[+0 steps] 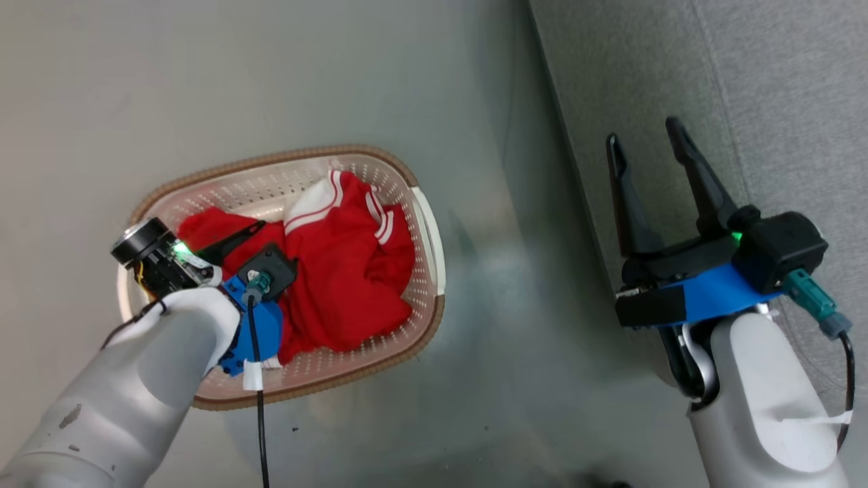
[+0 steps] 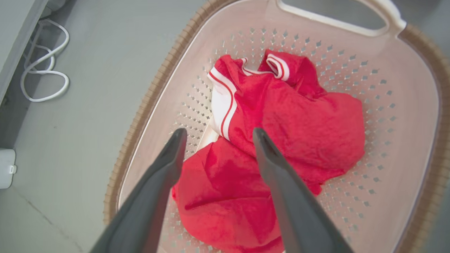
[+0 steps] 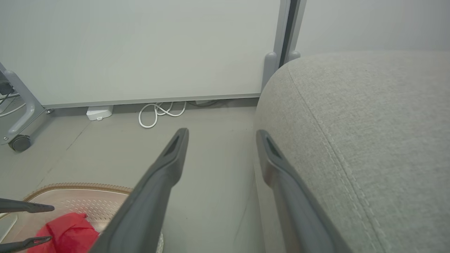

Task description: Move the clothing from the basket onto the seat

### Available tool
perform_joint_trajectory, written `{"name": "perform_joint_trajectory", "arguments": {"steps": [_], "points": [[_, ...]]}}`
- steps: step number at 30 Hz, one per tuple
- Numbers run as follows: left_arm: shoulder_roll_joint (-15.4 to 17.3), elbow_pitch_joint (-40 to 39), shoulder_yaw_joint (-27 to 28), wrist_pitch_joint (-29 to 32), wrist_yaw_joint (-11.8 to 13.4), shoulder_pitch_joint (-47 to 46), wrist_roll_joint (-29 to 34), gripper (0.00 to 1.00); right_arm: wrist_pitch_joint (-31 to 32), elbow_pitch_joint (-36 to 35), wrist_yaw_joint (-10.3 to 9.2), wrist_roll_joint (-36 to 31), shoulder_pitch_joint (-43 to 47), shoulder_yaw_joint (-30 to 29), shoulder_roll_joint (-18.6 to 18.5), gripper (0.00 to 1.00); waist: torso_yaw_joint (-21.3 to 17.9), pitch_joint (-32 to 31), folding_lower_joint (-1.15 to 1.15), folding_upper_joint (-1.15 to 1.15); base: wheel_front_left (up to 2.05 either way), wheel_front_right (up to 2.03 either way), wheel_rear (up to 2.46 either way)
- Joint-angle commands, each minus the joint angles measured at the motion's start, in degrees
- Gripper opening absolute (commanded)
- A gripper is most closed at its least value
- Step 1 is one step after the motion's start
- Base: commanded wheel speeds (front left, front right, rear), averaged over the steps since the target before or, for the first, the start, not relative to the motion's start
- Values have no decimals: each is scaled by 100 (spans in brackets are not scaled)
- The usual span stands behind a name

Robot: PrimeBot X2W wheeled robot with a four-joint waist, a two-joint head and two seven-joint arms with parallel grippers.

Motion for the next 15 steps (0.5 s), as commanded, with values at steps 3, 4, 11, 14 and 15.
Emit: {"name": "perform_joint_trajectory", "arguments": {"steps": [3,4,11,14,15], "points": [[91,219,-470,117,-4,-344,-107,100,-21,-132,3,-25,-220,30,-20,100,-103,523,-1,0,0,0,0],[105,273,-610,152,-4,-405,-144,100,-22,-159,3,-28,-264,35,-20,100,-114,597,-1,0,0,0,0],[257,538,-1094,465,-4,-820,-204,100,-22,-491,3,-38,-434,96,-19,100,-208,1187,-1,0,0,0,0],[301,600,-1147,582,-4,-1008,-133,100,-22,-666,3,-35,-478,116,-19,100,-245,1451,-1,0,0,0,0],[310,618,-1159,600,-4,-1036,-134,100,-22,-712,3,-36,-486,129,-20,100,-260,1527,-1,0,0,0,0]]}}
